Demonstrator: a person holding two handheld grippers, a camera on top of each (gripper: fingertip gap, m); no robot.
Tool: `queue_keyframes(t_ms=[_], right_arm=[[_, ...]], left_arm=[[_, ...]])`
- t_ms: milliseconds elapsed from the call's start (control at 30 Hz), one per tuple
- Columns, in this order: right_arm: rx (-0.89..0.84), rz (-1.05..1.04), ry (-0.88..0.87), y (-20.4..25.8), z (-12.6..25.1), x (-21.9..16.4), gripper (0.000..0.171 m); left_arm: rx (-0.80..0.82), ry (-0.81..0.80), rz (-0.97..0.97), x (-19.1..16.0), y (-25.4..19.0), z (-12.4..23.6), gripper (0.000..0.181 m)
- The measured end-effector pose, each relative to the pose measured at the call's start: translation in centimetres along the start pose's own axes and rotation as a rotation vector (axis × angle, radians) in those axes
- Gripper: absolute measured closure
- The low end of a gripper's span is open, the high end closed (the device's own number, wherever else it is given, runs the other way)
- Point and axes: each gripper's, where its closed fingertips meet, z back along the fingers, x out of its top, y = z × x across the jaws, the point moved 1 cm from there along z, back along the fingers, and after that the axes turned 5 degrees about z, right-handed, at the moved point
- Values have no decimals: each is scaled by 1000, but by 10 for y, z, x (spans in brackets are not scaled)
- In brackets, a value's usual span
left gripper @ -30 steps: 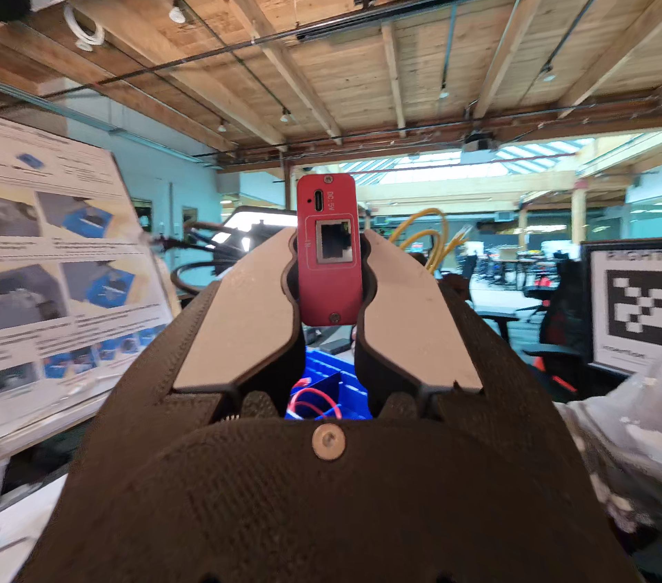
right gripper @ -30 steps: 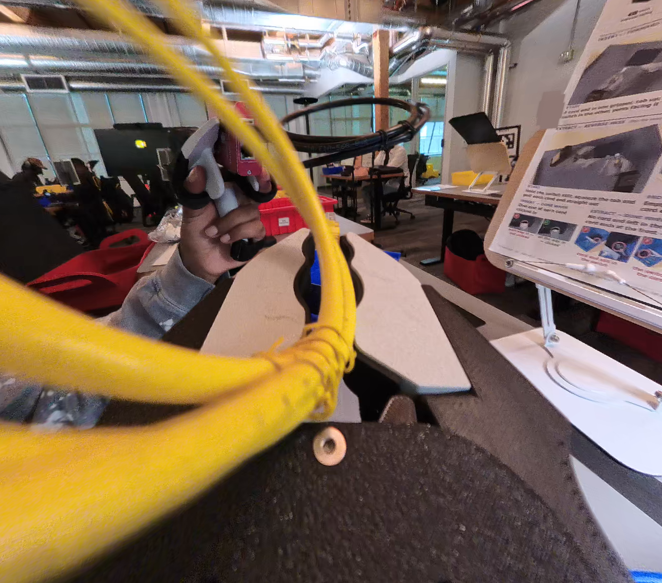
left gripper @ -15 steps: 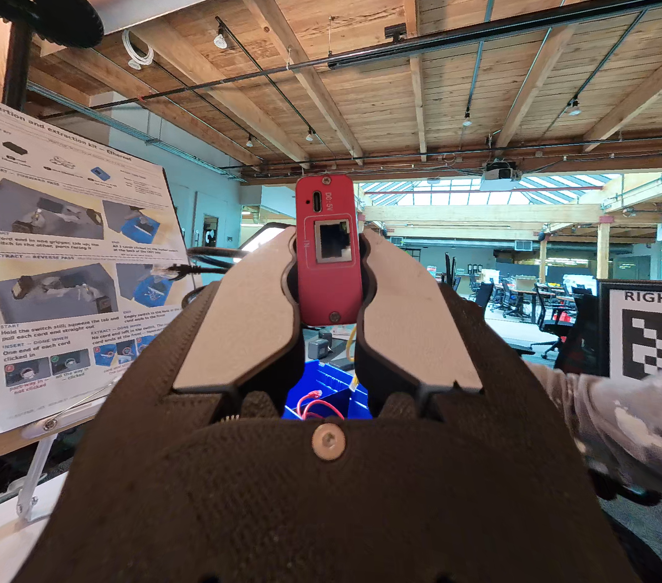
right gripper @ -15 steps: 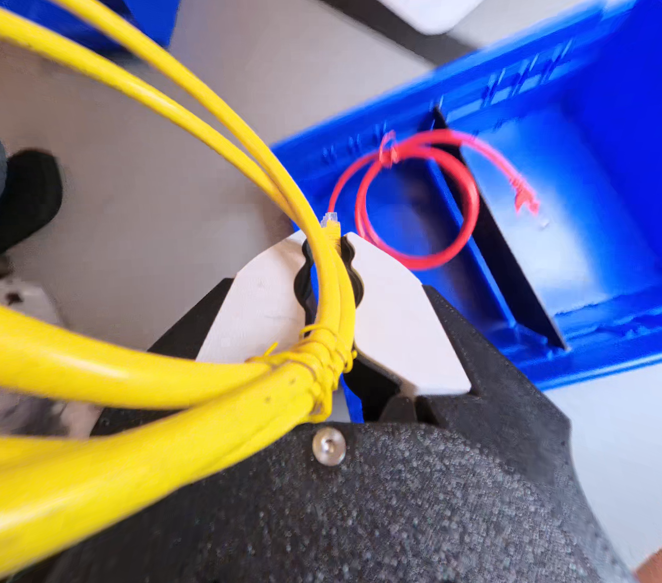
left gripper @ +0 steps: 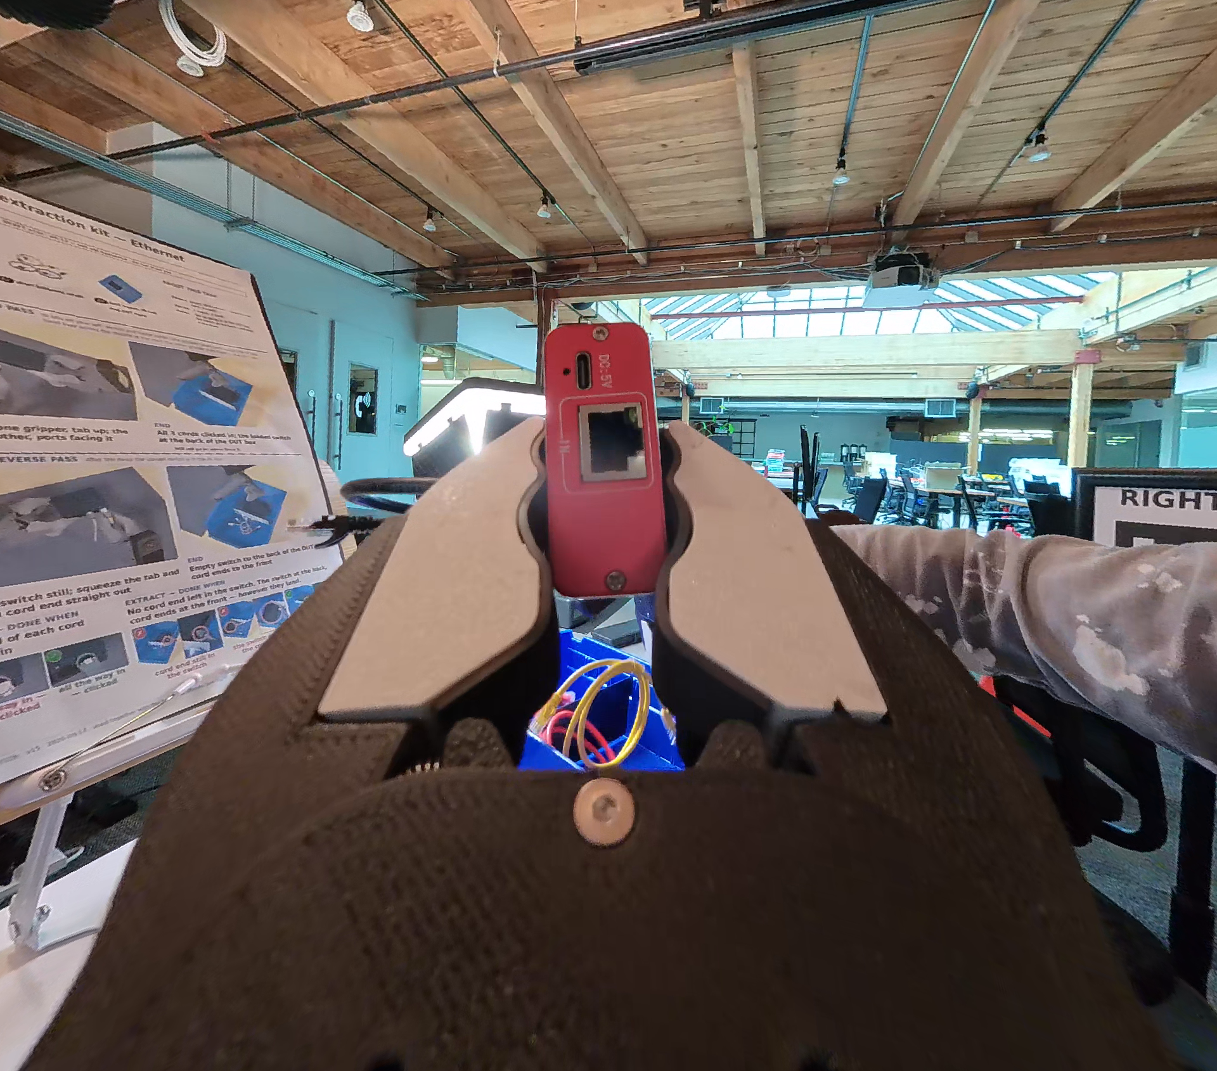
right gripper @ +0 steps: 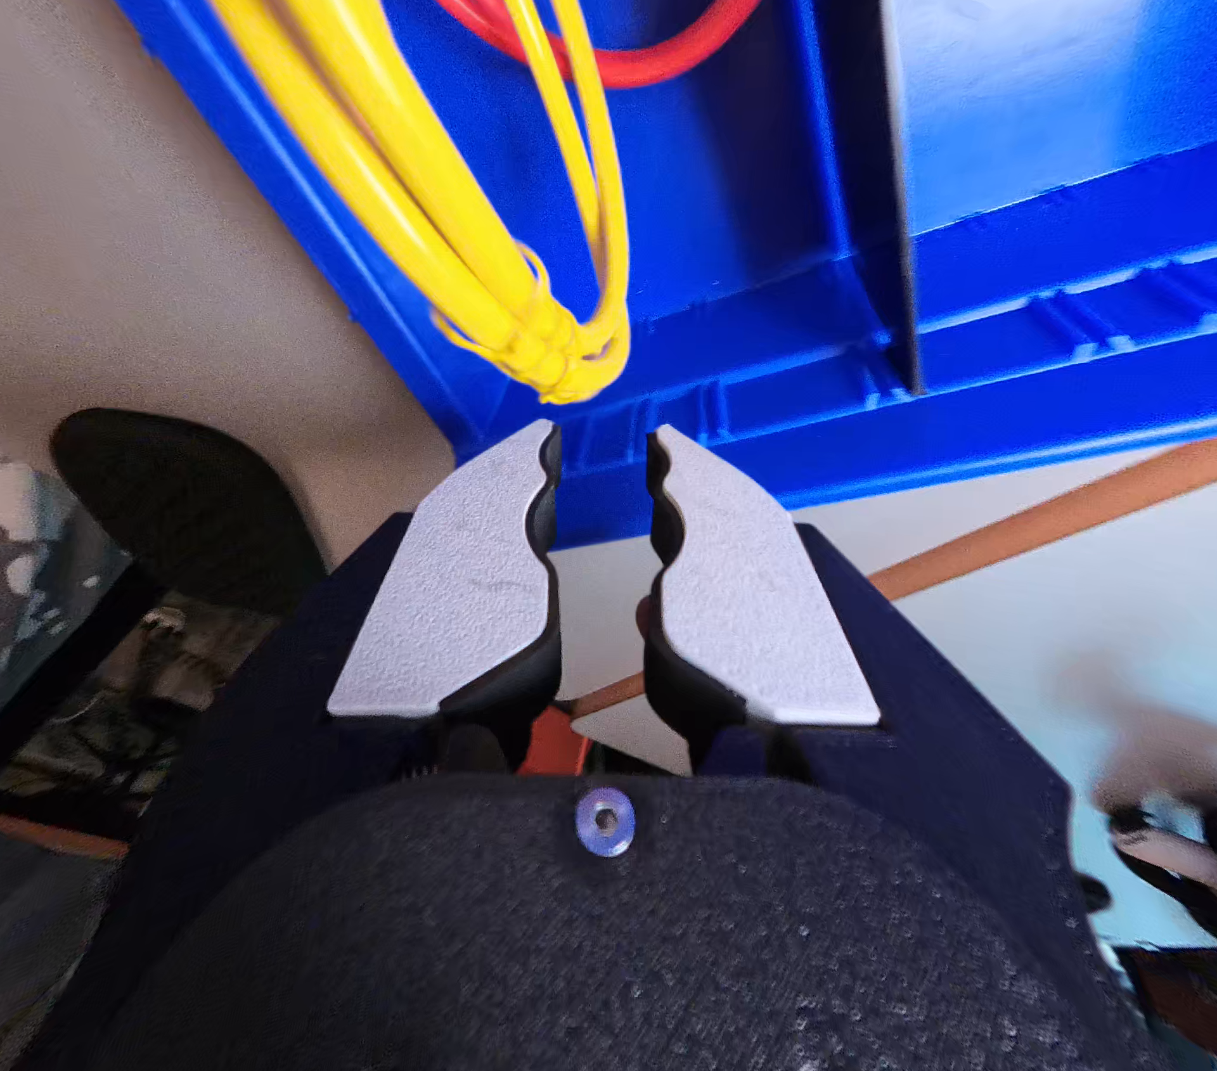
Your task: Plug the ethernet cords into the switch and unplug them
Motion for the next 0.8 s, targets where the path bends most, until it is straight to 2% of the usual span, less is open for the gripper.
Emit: queue_keyframes(t_ms=[133,267,367,467,667,733,800], right_arm=[[-103,5,-110,-16,31,18,133],[-227,38,-345,-18,70,47,130],[-342,103,-441,-15,83,63,130],[-399,179,-413,-9,73,69,128],[-677,285,-258,-45,44,76,126],[-660,281,-248,-52,30,80,126],[-645,284,-246,-57,16,86,135]], left_arm=[[-5,-2,11,1,1,1,151],[-13,7,18,-2,1,-1,151],[-18,20,24,-7,0,-4,151],[-27,38,30,-13,-3,-8,151],[-42,65,30,-22,-7,-14,151],[-47,71,34,-24,-8,-15,152],[-50,78,37,-27,-8,-16,152]])
